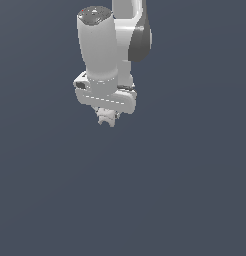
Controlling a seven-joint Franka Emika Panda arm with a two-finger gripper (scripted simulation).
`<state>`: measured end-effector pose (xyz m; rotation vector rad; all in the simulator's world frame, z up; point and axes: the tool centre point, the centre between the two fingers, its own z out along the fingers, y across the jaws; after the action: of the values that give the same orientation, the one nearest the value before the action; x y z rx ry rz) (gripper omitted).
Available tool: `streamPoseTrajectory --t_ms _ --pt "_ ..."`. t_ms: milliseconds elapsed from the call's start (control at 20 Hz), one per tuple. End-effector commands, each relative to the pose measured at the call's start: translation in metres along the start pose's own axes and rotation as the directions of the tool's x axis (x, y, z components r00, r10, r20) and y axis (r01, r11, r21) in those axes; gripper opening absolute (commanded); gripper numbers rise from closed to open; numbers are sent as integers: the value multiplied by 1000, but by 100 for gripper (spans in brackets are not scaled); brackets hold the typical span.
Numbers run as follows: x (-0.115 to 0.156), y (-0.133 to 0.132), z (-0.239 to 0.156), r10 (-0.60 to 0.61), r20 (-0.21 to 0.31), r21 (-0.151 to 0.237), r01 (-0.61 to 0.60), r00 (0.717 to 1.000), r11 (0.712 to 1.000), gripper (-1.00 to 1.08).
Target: Pick up the object and move it to a goal position.
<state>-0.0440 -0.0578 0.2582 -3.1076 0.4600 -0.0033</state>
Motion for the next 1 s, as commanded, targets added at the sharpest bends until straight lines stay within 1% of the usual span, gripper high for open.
streamPoseTrajectory --t_ms 0,500,700,950 --pt "2 2 -27 0 1 0 0 1000 1000 -100" --pt "13 9 -126 0 1 -1 0 1000 1000 -100" --pt "17 10 -153 0 2 -1 0 1000 1000 -100" --pt "21 11 -175 0 2 -1 0 1000 1000 -100"
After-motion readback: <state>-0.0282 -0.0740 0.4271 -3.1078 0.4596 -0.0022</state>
